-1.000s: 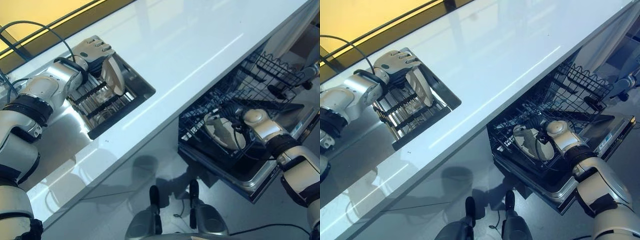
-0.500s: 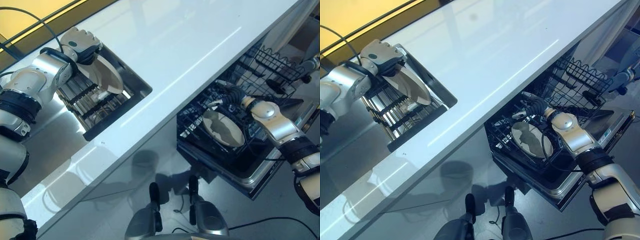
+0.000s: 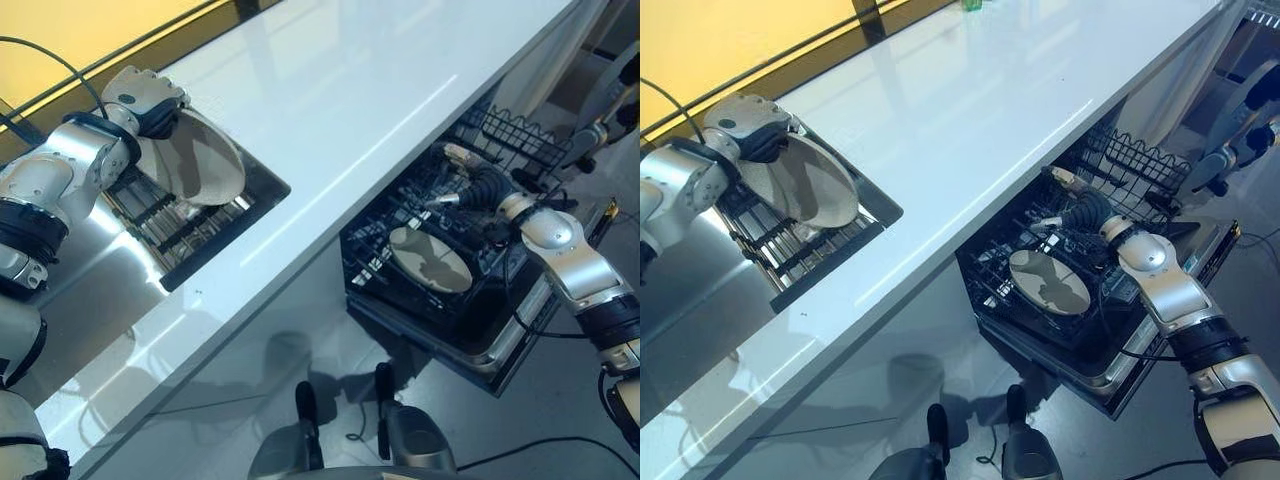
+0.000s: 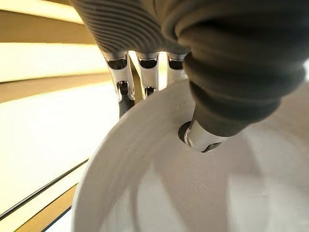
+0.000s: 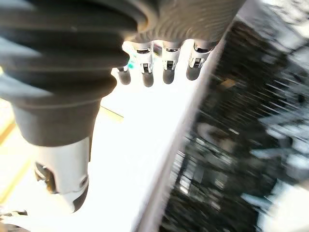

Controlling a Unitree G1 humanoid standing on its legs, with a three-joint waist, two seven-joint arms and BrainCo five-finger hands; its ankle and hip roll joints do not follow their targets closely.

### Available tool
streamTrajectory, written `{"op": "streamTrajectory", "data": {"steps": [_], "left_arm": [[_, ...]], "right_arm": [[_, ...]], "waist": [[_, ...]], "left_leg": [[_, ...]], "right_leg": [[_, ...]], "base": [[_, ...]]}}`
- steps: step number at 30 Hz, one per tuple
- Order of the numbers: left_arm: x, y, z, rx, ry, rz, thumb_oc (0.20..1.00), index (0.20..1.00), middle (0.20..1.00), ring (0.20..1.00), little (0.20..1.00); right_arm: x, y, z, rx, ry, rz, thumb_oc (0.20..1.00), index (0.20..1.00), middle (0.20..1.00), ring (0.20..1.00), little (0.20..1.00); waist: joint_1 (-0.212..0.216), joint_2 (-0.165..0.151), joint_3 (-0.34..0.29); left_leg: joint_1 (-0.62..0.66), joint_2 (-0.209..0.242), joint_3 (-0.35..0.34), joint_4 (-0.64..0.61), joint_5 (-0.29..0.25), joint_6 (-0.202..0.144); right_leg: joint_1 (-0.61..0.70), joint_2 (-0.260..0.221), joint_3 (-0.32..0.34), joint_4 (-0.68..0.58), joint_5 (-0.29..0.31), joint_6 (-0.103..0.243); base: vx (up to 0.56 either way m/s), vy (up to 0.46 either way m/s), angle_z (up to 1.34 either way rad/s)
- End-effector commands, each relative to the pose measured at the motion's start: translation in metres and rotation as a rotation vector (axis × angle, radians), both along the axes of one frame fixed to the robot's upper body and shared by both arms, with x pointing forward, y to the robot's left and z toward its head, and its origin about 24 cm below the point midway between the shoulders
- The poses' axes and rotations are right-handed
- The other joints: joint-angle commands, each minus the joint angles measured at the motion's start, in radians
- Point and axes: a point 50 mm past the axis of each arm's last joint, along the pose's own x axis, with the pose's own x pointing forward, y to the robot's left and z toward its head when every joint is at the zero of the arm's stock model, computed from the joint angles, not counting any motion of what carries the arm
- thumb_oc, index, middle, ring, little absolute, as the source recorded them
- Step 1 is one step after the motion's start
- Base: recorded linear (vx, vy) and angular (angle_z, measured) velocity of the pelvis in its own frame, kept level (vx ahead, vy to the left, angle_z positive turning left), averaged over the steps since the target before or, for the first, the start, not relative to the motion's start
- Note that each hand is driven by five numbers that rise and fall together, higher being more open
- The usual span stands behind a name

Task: Pick up plates and place into dishwasher.

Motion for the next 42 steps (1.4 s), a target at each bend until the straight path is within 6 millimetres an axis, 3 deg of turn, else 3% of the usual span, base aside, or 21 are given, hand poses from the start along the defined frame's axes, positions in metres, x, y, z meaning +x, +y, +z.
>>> {"op": "streamTrajectory", "data": {"steps": [1, 6, 10, 26, 32, 38, 39, 40, 41, 42], "left_arm": [[-0.018, 0.020, 0.015, -0.198, -0.209, -0.044, 0.200, 0.200, 0.200, 0.200, 0.200], [-0.027, 0.012, 0.008, -0.432, -0.286, -0.203, 0.200, 0.200, 0.200, 0.200, 0.200], [-0.029, -0.009, 0.000, -0.566, -0.281, -0.351, 0.200, 0.200, 0.200, 0.200, 0.200], [-0.025, -0.096, -0.027, -0.699, -0.152, -0.698, 0.200, 0.200, 0.200, 0.200, 0.200], [-0.027, -0.123, -0.037, -0.769, -0.084, -0.783, 0.200, 0.200, 0.200, 0.200, 0.200], [-0.030, -0.138, -0.053, -0.860, -0.020, -0.829, 0.200, 0.200, 0.200, 0.200, 0.200], [-0.030, -0.139, -0.056, -0.872, -0.013, -0.833, 0.200, 0.200, 0.200, 0.200, 0.200], [-0.031, -0.140, -0.058, -0.878, -0.007, -0.836, 0.200, 0.200, 0.200, 0.200, 0.200], [-0.031, -0.142, -0.061, -0.884, 0.003, -0.839, 0.200, 0.200, 0.200, 0.200, 0.200], [-0.032, -0.144, -0.065, -0.895, 0.012, -0.842, 0.200, 0.200, 0.200, 0.200, 0.200]], "right_arm": [[-0.019, 0.010, 0.011, 0.045, -0.159, 0.086, 1.000, 1.000, 1.000, 1.000, 1.000], [-0.025, 0.026, 0.010, 0.088, -0.182, 0.171, 1.000, 1.000, 1.000, 1.000, 1.000], [-0.023, 0.045, 0.008, 0.116, -0.178, 0.230, 1.000, 1.000, 1.000, 1.000, 1.000], [-0.009, 0.120, 0.004, 0.287, -0.031, 0.432, 1.000, 1.000, 1.000, 1.000, 1.000], [-0.002, 0.132, 0.003, 0.298, -0.039, 0.365, 1.000, 1.000, 1.000, 1.000, 1.000], [0.007, 0.130, 0.006, 0.341, -0.050, 0.284, 1.000, 1.000, 1.000, 1.000, 1.000], [0.008, 0.129, 0.006, 0.360, -0.051, 0.278, 0.950, 0.950, 0.950, 0.950, 0.950], [0.009, 0.128, 0.007, 0.373, -0.060, 0.271, 0.595, 0.595, 0.595, 0.595, 0.595], [0.009, 0.127, 0.008, 0.387, -0.067, 0.266, 0.363, 0.363, 0.363, 0.363, 0.363], [0.010, 0.126, 0.010, 0.408, -0.079, 0.260, 0.200, 0.200, 0.200, 0.200, 0.200]], "waist": [[0.017, -0.034, -0.129], [0.036, -0.034, -0.182], [0.058, -0.036, -0.217], [0.110, -0.060, -0.284], [0.122, -0.069, -0.292], [0.133, -0.077, -0.293], [0.134, -0.078, -0.292], [0.136, -0.078, -0.292], [0.137, -0.079, -0.293], [0.140, -0.081, -0.294]], "left_leg": [[0.020, -0.051, 0.021, 0.008, -0.121, 0.023], [0.045, -0.048, 0.015, 0.008, -0.133, 0.022], [0.061, -0.047, 0.004, 0.008, -0.139, 0.022], [0.094, -0.041, -0.025, 0.008, -0.148, 0.024], [0.102, -0.041, -0.033, 0.008, -0.151, 0.028], [0.108, -0.042, -0.044, 0.008, -0.156, 0.032], [0.108, -0.042, -0.045, 0.008, -0.156, 0.033], [0.109, -0.042, -0.046, 0.008, -0.156, 0.033], [0.110, -0.042, -0.047, 0.008, -0.157, 0.033], [0.111, -0.042, -0.050, 0.008, -0.157, 0.033]], "right_leg": [[0.043, -0.038, -0.005, 0.015, -0.117, 0.088], [0.073, -0.036, -0.008, 0.009, -0.131, 0.087], [0.096, -0.035, -0.015, 0.007, -0.141, 0.086], [0.146, -0.031, -0.038, 0.003, -0.157, 0.078], [0.155, -0.028, -0.040, 0.003, -0.159, 0.075], [0.160, -0.024, -0.039, 0.003, -0.159, 0.072], [0.160, -0.023, -0.040, 0.003, -0.160, 0.072], [0.161, -0.023, -0.041, 0.003, -0.160, 0.072], [0.162, -0.023, -0.041, 0.003, -0.160, 0.071], [0.163, -0.022, -0.041, 0.003, -0.160, 0.071]], "base": [[0.09, -0.048, 0.01], [0.08, -0.037, 0.06], [0.04, -0.032, 0.02], [0.01, -0.023, 0.06], [0.01, -0.010, 0.00], [0.00, 0.000, 0.00], [0.00, 0.000, 0.00], [0.00, 0.000, 0.00], [0.00, 0.000, 0.00], [0.04, -0.025, 0.01]]}}
